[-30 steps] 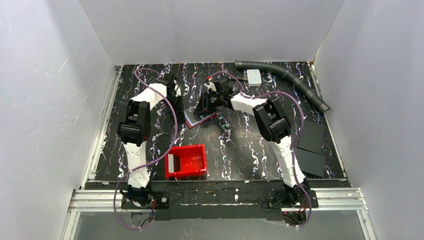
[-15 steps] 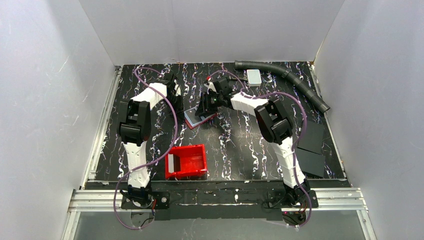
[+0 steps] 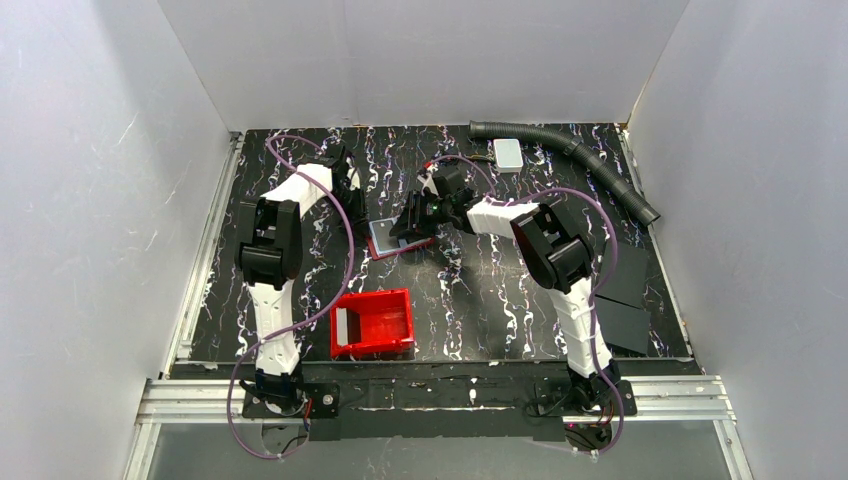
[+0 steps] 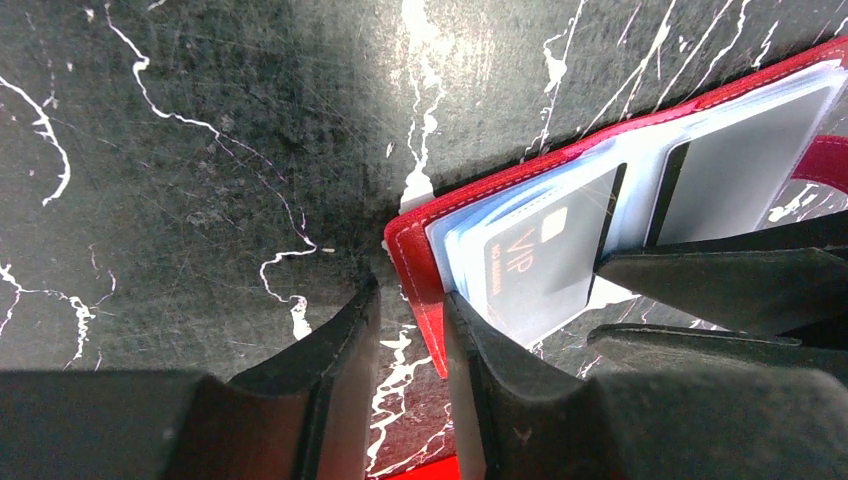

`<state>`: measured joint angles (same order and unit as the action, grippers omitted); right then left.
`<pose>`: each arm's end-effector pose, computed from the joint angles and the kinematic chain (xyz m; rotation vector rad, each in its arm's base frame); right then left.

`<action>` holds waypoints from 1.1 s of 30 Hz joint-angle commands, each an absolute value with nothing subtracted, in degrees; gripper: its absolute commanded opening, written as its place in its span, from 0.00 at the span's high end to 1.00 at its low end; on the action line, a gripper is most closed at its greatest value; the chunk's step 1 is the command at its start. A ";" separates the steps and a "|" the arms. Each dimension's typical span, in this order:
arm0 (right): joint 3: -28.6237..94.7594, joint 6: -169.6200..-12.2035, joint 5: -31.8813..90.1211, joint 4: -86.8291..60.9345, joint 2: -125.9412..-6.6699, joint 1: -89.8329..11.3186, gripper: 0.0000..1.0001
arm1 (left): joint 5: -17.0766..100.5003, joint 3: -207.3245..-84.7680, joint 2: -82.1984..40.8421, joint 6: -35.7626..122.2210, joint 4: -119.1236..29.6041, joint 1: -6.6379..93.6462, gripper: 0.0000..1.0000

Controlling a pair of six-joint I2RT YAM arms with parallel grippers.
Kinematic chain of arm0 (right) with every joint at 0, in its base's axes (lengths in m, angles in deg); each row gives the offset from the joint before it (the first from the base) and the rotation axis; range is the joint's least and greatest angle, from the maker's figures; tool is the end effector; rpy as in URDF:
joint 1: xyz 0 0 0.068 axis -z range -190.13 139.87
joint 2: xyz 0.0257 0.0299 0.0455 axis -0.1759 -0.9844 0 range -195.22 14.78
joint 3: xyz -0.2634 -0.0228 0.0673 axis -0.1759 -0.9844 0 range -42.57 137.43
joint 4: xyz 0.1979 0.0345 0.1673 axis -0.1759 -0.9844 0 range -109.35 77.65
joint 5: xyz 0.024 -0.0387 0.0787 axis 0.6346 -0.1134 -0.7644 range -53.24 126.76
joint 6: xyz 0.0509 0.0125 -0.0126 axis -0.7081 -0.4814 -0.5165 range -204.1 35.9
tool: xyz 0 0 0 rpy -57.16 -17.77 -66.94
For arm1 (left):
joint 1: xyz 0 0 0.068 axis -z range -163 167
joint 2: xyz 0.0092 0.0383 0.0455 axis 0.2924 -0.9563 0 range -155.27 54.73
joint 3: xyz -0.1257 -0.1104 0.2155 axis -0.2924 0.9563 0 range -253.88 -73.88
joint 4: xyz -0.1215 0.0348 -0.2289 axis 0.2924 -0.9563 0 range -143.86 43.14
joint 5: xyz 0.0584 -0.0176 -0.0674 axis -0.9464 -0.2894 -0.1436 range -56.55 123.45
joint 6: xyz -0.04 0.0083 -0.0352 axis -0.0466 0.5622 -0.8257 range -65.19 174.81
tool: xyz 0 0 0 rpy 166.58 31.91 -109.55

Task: Put the credit cards into the card holder
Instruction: Insert the credit card into the card holder.

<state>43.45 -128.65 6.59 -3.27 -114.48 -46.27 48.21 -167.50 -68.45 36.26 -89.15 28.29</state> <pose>0.3878 0.3054 0.1350 -0.1653 2.4088 1.3113 0.4306 -0.0952 0.1628 -0.1224 2.8620 -0.4762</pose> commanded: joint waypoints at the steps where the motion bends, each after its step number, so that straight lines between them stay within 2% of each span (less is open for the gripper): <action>1: 46.74 -123.85 9.64 -8.41 -110.69 -46.78 0.56 | 45.63 -166.42 -65.13 37.04 -90.74 27.46 0.70; 5: 50.70 -116.83 13.25 -17.11 -109.12 -46.78 0.55 | 44.30 -164.97 -62.22 36.48 -92.04 26.37 0.65; 11: 53.91 -114.71 10.94 -18.58 -110.39 -46.87 0.55 | 45.14 -164.23 -59.98 35.21 -93.05 25.97 0.58; 21: 58.84 -115.46 9.24 -18.52 -115.39 -46.78 0.55 | 57.41 -161.52 -59.05 31.53 -88.36 25.97 0.55; 33: 58.06 -116.45 8.36 -17.58 -117.51 -46.78 0.57 | 57.23 -160.63 -58.57 32.12 -87.12 25.97 0.56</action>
<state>56.76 -116.61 9.30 -18.68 -117.36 -46.64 56.04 -160.88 -63.53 31.85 -86.83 25.85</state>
